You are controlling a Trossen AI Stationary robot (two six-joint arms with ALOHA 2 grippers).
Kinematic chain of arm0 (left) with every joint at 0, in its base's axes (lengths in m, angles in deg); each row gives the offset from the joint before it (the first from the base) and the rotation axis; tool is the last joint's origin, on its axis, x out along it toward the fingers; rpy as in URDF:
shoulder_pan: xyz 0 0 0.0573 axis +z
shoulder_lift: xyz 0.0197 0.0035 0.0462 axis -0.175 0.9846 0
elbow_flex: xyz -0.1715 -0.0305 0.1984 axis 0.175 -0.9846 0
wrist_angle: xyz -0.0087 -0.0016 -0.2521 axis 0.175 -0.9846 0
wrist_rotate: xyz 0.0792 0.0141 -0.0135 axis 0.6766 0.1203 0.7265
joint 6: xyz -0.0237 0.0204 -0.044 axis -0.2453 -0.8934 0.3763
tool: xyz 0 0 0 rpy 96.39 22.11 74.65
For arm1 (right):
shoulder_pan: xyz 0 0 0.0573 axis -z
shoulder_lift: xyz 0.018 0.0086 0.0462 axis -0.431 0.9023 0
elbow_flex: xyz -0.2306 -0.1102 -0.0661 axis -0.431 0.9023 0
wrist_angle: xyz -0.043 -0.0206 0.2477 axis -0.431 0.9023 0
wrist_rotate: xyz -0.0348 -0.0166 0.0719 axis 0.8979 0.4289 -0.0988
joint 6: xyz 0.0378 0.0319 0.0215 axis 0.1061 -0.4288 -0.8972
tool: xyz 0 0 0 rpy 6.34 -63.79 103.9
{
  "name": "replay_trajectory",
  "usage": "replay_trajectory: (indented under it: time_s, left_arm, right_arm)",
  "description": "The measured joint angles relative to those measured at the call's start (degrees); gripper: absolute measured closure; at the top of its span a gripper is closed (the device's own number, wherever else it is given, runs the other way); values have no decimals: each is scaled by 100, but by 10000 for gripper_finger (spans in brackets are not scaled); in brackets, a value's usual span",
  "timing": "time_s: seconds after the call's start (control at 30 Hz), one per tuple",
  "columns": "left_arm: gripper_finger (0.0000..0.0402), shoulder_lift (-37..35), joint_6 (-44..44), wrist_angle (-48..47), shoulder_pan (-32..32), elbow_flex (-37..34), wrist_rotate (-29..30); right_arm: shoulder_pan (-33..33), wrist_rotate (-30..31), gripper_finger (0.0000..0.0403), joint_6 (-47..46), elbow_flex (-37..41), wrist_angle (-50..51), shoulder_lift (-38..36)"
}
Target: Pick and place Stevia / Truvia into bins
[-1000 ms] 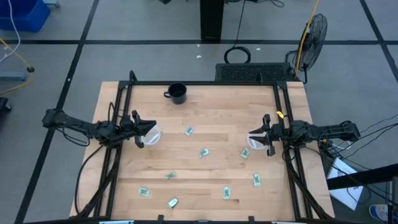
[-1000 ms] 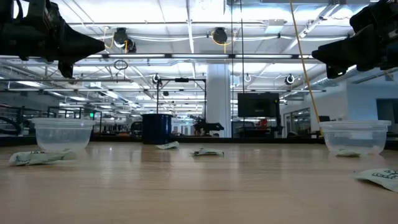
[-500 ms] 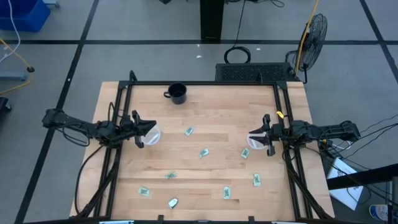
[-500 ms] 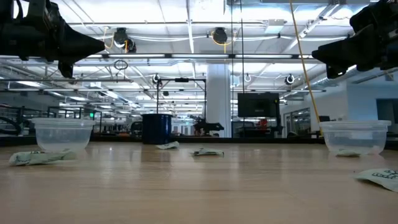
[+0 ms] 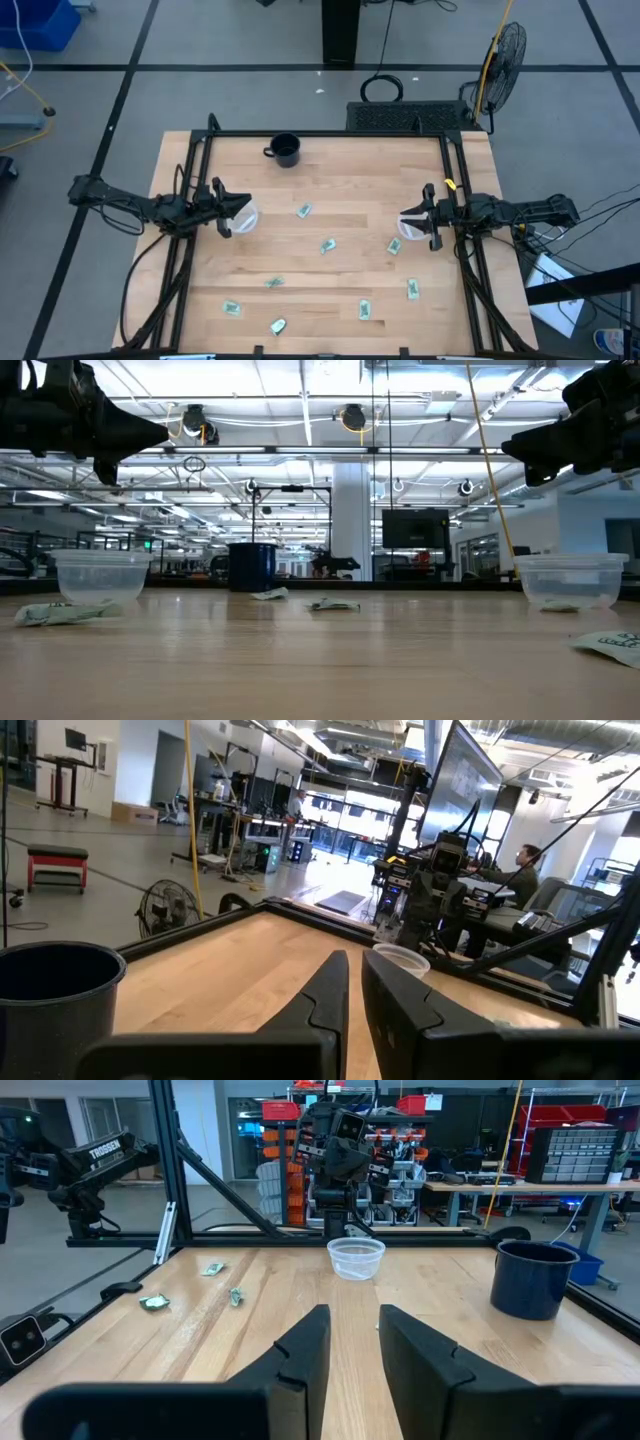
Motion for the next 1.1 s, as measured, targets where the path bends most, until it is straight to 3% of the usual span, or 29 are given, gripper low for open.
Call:
replay_trajectory:
  time_s: [0.47, 0.63, 0.9, 1.1]
  left_arm:
    - [364, -2, 0, 0, 0, -1, 0]
    - [364, -2, -34, 20, -2, -2, 22]
    - [364, -2, -15, -8, 0, 0, 1]
    - [364, -1, 388, -61, 0, 0, -52]
  right_arm:
    - [1, 2, 318, 1, 1, -2, 0]
    - [0, 4, 318, -35, 0, -544, 0]
    - [0, 2, 319, -1247, 2, -764, 0]
    - [0, 4, 319, -1327, 2, -1164, 2]
